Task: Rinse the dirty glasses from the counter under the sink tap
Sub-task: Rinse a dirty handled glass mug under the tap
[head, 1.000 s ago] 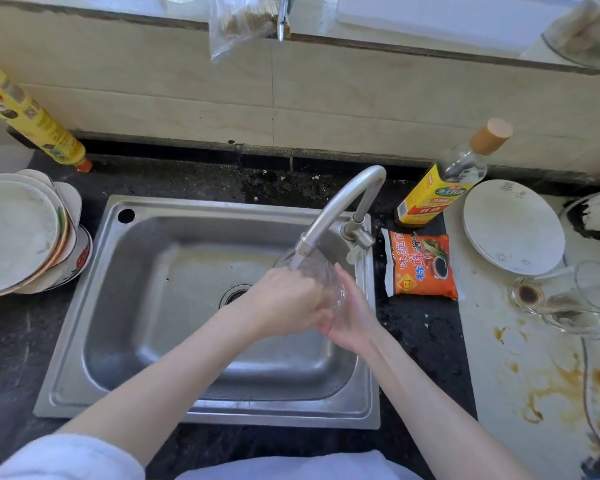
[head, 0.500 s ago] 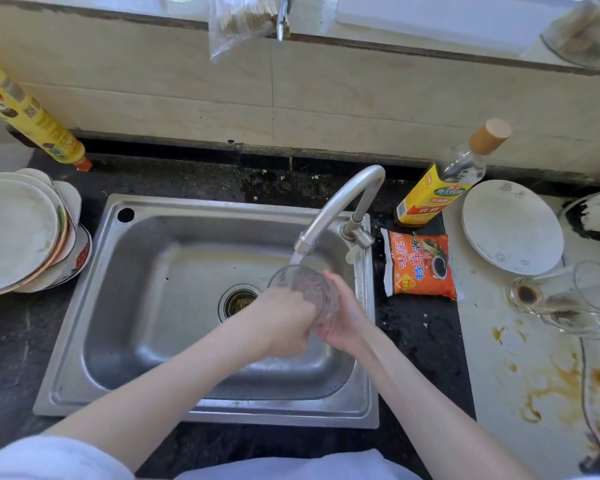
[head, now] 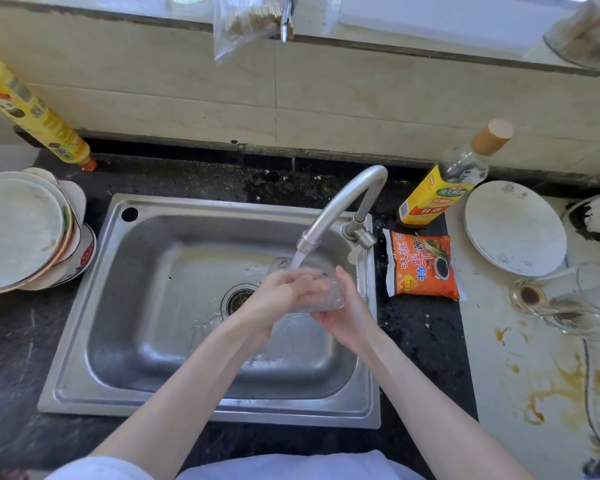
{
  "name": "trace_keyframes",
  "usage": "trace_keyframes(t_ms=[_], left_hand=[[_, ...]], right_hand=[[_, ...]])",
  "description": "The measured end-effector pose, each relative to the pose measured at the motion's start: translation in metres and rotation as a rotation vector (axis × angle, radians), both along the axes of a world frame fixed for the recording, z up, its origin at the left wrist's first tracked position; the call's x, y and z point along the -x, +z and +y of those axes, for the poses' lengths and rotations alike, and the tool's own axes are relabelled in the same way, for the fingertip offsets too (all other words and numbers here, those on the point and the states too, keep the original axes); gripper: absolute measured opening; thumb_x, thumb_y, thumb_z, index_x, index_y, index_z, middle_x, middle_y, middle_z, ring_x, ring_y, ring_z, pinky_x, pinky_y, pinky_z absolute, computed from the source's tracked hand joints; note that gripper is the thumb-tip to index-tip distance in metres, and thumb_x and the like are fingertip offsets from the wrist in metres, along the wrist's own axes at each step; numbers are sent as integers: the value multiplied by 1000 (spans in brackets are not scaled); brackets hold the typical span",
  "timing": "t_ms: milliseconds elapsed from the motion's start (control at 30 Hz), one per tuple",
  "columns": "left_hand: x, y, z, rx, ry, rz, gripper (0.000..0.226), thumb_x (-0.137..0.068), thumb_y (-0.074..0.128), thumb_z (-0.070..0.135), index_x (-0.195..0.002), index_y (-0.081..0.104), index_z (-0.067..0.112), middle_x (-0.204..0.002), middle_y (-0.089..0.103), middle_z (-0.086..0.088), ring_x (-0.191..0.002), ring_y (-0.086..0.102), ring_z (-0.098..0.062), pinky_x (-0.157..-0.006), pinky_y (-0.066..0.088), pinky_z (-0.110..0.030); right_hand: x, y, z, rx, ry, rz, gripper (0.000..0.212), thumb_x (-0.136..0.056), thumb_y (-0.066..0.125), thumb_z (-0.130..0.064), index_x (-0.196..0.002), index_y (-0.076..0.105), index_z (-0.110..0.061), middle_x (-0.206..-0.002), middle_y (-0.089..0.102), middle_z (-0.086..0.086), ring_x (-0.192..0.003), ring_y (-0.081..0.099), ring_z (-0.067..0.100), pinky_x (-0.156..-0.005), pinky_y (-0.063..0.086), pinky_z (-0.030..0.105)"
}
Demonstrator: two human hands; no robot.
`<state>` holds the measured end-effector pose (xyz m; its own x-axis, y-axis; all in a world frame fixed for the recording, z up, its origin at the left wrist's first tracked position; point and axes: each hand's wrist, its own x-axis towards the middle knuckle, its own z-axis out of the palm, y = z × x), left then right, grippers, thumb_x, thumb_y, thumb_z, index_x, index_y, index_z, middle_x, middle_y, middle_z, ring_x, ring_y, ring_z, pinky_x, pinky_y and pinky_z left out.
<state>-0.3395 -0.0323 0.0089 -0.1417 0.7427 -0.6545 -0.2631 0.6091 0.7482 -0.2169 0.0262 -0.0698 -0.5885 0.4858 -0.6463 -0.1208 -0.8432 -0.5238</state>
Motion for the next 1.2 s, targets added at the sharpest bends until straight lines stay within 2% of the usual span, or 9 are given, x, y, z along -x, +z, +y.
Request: trace_keyframes(t_ms=[200,367,500,633,767,867,967,1100,1200], left_hand=[[15,-19,-11,68,168,25,15,-94,53,18,-90,62,7,-89,73,-9,-73,71,-14,-97,44,-36],[21,-27,-15,17,253,-54,22,-97,45,20,-87,63,14,-78,74,4,-76,69,-13,-91,44,-32],[23,-27,-18,-28,315,-104,21,-96,44,16,-90,63,10,-76,74,2,-75,69,-13,-86,44,-32],[23,-25,-20,-35,311,-1,19,-97,45,14,-95,61,5,-69,73,3,-67,70,-10,-92,41,-37],[18,-22,-18,-7,271,109,19,-96,48,14,-84,62,7,-63,71,3,-61,67,-12,-84,44,-35],[16,-23,-17,4,286,121,24,-96,48,16,-79,63,10,-61,70,2,-58,65,-13,-82,45,-33],[16,-17,-15,-39,239,151,24,-96,48,20,-83,65,10,-68,72,0,-59,65,-8,-81,48,-28],[22,0,-5,-202,-11,524,27,-97,47,23,-81,65,12,-68,69,6,-56,60,-2,-55,41,-10],[36,-5,-7,-295,-160,736,23,-97,45,25,-84,60,15,-72,62,10,-68,56,-6,-65,41,-21]], right_hand=[[-3,7,3,-346,-2,-155,17,-96,48,-29,-110,52,-21,-90,55,9,-68,54,16,-55,42,27],[-4,13,-3,-467,68,-212,42,-83,61,-45,-121,51,-29,-121,50,12,-88,57,16,-64,51,27],[0,18,-9,-652,232,-405,84,-73,74,-45,-143,28,-35,-150,26,-9,-130,29,6,-104,40,43],[6,27,-13,-900,324,-653,90,-74,74,-45,-146,20,-31,-134,24,-7,-122,27,3,-105,27,25],[9,28,-15,-1516,717,-832,77,-76,68,-52,-139,33,-25,-135,38,1,-122,38,18,-100,33,34],[14,28,-14,-1749,916,-945,76,-72,69,-56,-130,39,-18,-119,52,2,-110,50,24,-90,35,36],[14,34,-5,-1627,905,-836,78,-72,69,-54,-134,37,-19,-116,56,3,-106,54,24,-83,39,33],[15,49,1,-935,660,-416,68,-72,77,-39,-129,41,-41,-116,59,-18,-108,57,2,-90,46,21],[14,49,7,-563,550,-274,72,-74,74,-40,-136,43,-20,-121,58,-5,-100,60,13,-85,51,26]])
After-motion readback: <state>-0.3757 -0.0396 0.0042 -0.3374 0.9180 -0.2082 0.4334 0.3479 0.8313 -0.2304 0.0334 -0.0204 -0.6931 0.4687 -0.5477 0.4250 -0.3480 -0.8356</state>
